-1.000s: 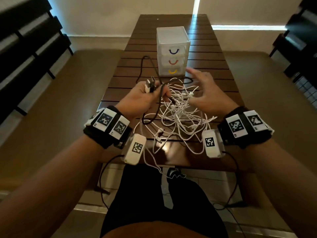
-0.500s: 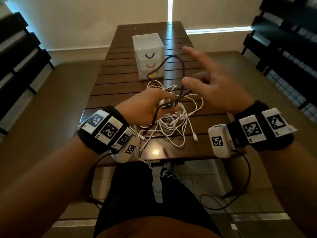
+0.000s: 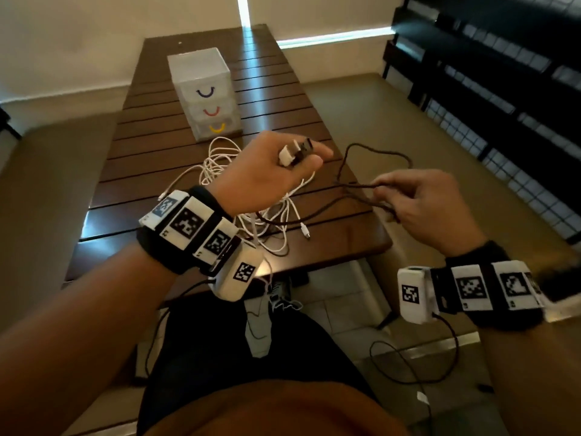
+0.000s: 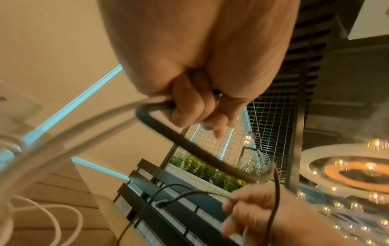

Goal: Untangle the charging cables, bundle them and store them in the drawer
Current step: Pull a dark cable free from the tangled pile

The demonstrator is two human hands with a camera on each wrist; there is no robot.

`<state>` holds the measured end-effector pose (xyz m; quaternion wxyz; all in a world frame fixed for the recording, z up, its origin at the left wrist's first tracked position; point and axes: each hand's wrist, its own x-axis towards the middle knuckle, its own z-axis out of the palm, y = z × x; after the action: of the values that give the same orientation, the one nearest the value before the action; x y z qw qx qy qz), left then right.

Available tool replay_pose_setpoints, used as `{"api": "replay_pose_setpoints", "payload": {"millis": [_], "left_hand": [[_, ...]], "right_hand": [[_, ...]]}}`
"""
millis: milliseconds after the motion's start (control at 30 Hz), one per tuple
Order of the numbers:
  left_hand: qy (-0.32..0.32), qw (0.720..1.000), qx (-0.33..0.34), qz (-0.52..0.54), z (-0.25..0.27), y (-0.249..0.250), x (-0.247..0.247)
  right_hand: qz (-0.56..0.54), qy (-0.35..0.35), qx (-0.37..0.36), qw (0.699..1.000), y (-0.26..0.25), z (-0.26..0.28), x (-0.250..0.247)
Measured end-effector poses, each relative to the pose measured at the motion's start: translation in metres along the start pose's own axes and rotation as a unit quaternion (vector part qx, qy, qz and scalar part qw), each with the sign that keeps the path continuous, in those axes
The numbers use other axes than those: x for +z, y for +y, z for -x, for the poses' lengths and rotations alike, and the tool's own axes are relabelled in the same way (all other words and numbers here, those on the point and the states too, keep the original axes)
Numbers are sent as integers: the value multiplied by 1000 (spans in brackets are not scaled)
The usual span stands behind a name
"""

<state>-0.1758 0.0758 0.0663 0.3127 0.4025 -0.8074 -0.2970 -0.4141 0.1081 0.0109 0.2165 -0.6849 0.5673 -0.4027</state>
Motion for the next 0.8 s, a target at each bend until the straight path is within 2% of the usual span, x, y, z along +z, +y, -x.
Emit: {"api": "replay_pose_setpoints", "payload": {"millis": [200,400,467,600,700,733,800], "left_hand": [[89,991,3,101,-14,7,30],[23,973,-14,230,-19,4,49],[8,969,-19,245,-19,3,54],[-29,967,-50,247,-22,4,64],[-44,975,-77,204,-20,9,68],[-43,979,-76,184,-19,9,70],[-44,976,-78,199,-19,9,76]], "right_hand": [[72,139,103,982,75,48,3],[75,163,270,946,141,73,16],[109,139,320,931,163,79,16],[145,-28,416,897,195,90,22],[132,-105,466,868,200,98,32],[112,-119,469,868,197,99,35],[-23,-100,455,885,182,95,39]]}}
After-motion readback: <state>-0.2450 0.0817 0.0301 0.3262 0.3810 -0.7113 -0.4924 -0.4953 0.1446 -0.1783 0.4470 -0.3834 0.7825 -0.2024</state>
